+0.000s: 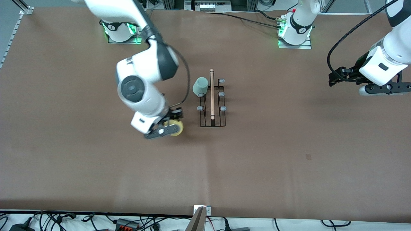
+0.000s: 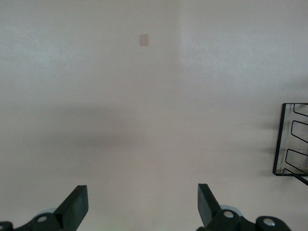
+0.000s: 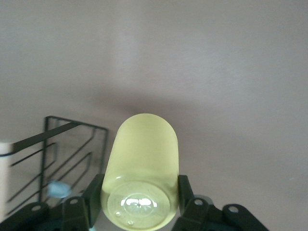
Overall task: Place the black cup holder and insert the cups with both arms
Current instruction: 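Lift the yellow cup with the right gripper and carry it to the rack, then lower the yellow cup onto a rack peg and open the right gripper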
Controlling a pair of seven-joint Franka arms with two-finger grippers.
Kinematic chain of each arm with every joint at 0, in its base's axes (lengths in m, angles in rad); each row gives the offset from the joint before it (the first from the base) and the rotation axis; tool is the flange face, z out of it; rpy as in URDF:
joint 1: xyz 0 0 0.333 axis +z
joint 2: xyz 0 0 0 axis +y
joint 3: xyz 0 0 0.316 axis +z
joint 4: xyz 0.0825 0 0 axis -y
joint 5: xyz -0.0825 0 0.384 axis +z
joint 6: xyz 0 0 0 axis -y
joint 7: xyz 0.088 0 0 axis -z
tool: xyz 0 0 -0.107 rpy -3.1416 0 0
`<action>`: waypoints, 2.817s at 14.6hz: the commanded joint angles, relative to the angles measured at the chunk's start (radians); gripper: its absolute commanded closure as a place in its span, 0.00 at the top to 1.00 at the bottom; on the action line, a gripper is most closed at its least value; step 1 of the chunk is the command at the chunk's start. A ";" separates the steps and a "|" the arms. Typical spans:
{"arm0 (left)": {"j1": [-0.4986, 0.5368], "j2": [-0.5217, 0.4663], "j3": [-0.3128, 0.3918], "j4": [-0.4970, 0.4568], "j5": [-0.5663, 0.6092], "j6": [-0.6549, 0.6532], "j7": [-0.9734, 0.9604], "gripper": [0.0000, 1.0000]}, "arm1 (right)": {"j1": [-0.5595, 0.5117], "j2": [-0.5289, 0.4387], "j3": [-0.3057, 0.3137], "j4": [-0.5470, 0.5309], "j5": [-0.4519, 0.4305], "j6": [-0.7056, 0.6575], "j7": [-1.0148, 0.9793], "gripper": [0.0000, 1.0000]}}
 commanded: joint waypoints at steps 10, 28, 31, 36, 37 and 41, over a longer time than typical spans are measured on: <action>0.015 0.005 -0.012 0.014 0.021 -0.006 0.005 1.00 | 0.136 0.037 -0.007 0.073 0.007 -0.093 0.238 0.06; -0.150 0.005 0.159 0.014 0.020 -0.009 0.004 1.00 | 0.148 0.107 -0.005 0.067 0.058 -0.038 0.236 0.06; -0.149 0.005 0.158 0.014 0.020 -0.015 0.005 1.00 | 0.151 0.107 -0.007 0.070 0.053 -0.036 0.253 0.99; -0.149 0.005 0.156 0.015 0.020 -0.015 0.005 1.00 | 0.148 0.066 -0.030 0.078 0.047 -0.085 0.272 1.00; -0.147 0.005 0.156 0.014 0.020 -0.015 0.005 1.00 | 0.152 0.042 -0.051 0.078 0.036 -0.091 0.278 1.00; -0.146 0.007 0.156 0.017 0.020 -0.018 0.008 1.00 | 0.146 -0.031 -0.166 0.078 0.018 -0.136 0.262 1.00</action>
